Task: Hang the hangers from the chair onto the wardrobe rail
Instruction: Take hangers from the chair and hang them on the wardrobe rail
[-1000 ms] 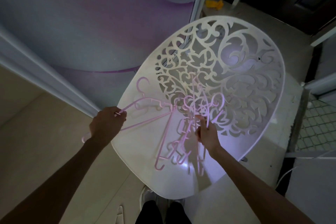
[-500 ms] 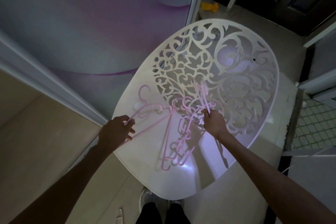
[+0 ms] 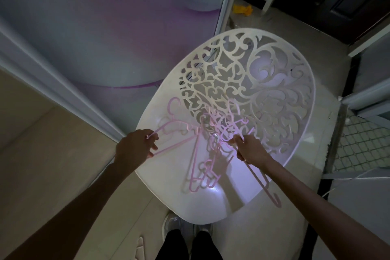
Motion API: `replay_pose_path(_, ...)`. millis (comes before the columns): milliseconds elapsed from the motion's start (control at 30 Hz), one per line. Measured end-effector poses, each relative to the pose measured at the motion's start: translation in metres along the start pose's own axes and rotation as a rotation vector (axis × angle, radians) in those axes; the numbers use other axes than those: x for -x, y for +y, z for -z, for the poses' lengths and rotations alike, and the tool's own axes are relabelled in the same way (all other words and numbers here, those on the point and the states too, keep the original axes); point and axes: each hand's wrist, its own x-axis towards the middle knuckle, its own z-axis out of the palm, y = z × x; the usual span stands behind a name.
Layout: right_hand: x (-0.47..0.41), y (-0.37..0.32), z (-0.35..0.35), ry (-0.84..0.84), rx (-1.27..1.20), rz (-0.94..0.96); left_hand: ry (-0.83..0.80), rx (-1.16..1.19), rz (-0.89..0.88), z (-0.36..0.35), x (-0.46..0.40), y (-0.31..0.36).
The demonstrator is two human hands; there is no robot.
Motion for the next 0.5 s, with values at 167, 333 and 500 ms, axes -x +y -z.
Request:
replay_pose_path(167,0.018,-0.013,0.017,-0.084,-0.131,-0.072,-0.002,-0.091,-0.003,0.035,0.025,0.001)
replay_pose_path(333,0.041,-0.026,0.019,-0.155,-0.089,-0.068,-0.052,-0.206,0.010,0.078,0.059,0.009)
replay_pose_path(500,0.073,-0.025,0.027,-0.160,-0.010,-0.036,0.006,-0.327,0.035,0.103,0.107,0.026)
